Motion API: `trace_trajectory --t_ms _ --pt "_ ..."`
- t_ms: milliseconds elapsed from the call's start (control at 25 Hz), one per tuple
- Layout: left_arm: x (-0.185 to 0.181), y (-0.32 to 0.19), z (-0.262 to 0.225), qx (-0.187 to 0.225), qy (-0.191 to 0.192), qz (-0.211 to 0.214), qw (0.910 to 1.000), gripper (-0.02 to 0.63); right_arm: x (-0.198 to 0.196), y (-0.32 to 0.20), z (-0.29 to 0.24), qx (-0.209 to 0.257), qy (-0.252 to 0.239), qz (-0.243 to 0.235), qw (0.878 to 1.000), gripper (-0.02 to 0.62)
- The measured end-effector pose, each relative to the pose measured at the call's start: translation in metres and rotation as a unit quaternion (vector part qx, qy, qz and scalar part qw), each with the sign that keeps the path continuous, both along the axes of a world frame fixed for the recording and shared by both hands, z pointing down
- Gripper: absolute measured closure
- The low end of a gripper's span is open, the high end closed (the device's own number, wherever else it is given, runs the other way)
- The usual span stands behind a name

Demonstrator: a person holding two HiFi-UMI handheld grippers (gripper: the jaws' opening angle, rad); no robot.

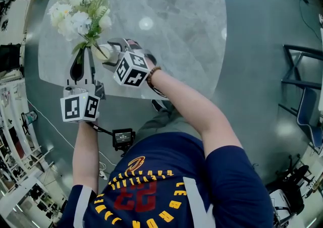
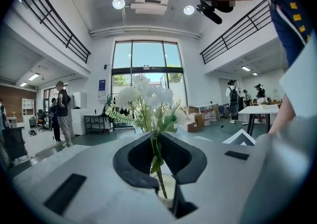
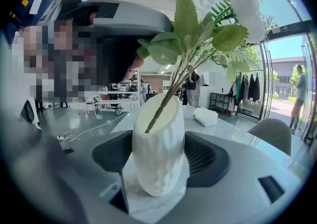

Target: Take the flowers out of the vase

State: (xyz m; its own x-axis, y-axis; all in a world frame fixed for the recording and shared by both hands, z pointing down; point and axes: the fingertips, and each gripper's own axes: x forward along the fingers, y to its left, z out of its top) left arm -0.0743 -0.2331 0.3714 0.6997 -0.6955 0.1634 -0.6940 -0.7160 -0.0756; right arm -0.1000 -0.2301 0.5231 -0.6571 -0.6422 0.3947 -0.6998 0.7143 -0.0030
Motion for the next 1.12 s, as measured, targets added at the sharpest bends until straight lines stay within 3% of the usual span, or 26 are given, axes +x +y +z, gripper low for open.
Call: trace_trajectory --t_ms 1120 --pt "0.002 0.006 -0.015 0.029 0.024 -0.007 0.9993 0.581 0.005 0.014 0.019 0.005 0.005 -0.001 1.0 0.264"
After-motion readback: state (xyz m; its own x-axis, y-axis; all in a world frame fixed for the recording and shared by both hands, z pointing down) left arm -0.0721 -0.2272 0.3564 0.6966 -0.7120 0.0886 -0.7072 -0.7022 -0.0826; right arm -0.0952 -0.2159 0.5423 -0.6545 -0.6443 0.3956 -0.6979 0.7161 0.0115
